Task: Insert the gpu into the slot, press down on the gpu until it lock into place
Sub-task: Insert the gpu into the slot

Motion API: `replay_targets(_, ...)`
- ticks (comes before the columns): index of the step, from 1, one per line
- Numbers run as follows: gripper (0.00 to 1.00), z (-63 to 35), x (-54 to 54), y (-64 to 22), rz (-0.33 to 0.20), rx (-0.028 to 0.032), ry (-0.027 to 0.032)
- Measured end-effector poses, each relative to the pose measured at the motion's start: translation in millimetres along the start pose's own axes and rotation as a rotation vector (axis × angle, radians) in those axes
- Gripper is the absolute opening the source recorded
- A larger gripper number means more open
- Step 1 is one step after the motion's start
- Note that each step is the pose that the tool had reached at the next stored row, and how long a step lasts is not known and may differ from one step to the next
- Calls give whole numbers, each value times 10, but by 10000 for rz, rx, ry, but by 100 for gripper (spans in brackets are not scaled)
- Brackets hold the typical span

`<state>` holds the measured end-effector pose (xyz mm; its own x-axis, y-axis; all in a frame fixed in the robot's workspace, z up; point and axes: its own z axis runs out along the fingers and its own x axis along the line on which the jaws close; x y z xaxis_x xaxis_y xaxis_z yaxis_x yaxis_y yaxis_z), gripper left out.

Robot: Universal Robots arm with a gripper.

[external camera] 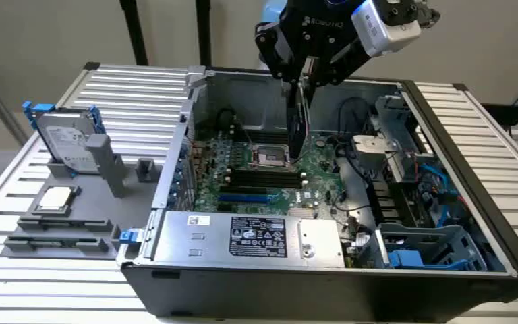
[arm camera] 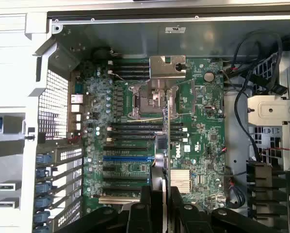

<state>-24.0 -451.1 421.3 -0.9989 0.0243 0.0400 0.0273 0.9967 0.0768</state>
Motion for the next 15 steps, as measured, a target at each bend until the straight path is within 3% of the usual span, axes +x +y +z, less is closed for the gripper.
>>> replay_targets(15,26,0,0,0,-14,2,1)
